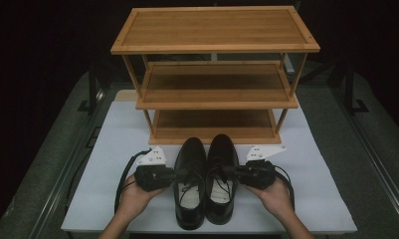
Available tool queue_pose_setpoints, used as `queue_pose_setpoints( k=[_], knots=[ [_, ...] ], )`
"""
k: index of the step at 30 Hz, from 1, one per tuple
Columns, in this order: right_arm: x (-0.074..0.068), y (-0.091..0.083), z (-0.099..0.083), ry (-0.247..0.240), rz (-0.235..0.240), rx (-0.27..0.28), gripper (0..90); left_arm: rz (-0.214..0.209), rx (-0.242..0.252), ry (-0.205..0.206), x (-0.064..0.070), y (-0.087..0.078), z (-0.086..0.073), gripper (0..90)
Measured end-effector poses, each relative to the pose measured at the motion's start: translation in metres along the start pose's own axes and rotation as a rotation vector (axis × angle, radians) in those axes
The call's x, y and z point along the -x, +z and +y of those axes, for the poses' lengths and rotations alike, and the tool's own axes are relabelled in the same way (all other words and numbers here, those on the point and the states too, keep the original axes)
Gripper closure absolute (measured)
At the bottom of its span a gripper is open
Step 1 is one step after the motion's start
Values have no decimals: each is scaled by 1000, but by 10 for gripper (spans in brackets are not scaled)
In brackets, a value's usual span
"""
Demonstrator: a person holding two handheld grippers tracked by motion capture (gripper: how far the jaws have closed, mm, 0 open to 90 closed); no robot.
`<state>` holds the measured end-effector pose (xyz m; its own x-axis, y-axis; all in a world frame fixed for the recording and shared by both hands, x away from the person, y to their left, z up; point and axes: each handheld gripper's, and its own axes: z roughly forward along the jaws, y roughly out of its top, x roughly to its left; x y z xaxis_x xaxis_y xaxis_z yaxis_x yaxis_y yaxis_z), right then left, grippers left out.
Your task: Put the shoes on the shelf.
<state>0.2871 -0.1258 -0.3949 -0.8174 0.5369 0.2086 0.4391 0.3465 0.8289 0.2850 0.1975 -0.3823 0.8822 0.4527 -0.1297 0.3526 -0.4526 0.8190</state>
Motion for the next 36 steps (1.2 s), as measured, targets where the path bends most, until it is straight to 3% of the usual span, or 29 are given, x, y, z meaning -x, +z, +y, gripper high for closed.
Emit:
queue_pose_setpoints(
  k=[7,21,28,36],
  knots=[
    [5,-8,4,7,-41,26,868,98,31,-17,-3,-11,3,877],
    [23,-25,15,27,-73,68,869,179,90,-39,-19,-20,21,878],
    [42,-21,26,36,-96,72,869,226,111,-31,-34,-8,35,877],
    [70,-3,36,58,-156,96,868,276,130,-50,-58,13,47,877]
  ],
)
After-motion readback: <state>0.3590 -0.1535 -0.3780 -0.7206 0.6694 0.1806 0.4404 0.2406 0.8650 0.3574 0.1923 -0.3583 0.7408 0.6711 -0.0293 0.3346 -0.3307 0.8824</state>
